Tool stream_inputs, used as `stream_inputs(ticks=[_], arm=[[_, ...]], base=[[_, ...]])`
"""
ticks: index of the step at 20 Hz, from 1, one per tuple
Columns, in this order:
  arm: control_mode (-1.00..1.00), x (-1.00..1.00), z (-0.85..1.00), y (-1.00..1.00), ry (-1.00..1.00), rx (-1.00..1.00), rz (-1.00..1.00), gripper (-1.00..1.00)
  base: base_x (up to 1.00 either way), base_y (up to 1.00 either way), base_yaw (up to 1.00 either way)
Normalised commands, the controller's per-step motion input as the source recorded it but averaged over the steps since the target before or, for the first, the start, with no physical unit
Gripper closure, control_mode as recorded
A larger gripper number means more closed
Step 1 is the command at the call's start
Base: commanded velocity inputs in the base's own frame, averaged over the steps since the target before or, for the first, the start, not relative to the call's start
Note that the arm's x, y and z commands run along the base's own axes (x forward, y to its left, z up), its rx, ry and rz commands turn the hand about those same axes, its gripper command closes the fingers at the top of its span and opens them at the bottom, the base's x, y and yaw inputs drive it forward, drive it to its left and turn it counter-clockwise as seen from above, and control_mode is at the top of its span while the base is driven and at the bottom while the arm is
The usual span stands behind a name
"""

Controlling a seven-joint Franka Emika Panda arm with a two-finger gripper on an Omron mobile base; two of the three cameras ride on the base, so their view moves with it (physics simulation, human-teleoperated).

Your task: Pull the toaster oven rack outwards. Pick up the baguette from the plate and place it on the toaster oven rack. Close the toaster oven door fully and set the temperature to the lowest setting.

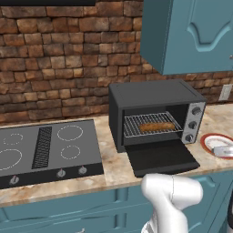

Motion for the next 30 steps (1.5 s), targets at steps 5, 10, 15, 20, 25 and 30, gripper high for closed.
stream_inputs(ticks=[5,10,15,20,25,30], arm=[[-1.00,0.08,-0.16,-0.01,-0.08,-0.02,0.25,-1.00],[-1.00,0.10,-0.29,-0.14,-0.08,-0.01,0.22,-1.00],[-1.00,-0.01,-0.30,-0.03,-0.18,-0.10,0.10,-1.00],[-1.00,-0.04,-0.23,0.00,-0.30,-0.20,0.00,-1.00],[-1.00,0.02,-0.36,0.00,-0.19,-0.14,0.00,-1.00],[-1.00,0.23,-0.24,0.00,-0.08,-0.07,0.10,-1.00]], base=[[0.00,0.00,0.00],[0.00,0.00,0.00],[0.00,0.00,0.00],[0.00,0.00,0.00],[0.00,0.00,0.00],[0.00,0.00,0.00]])
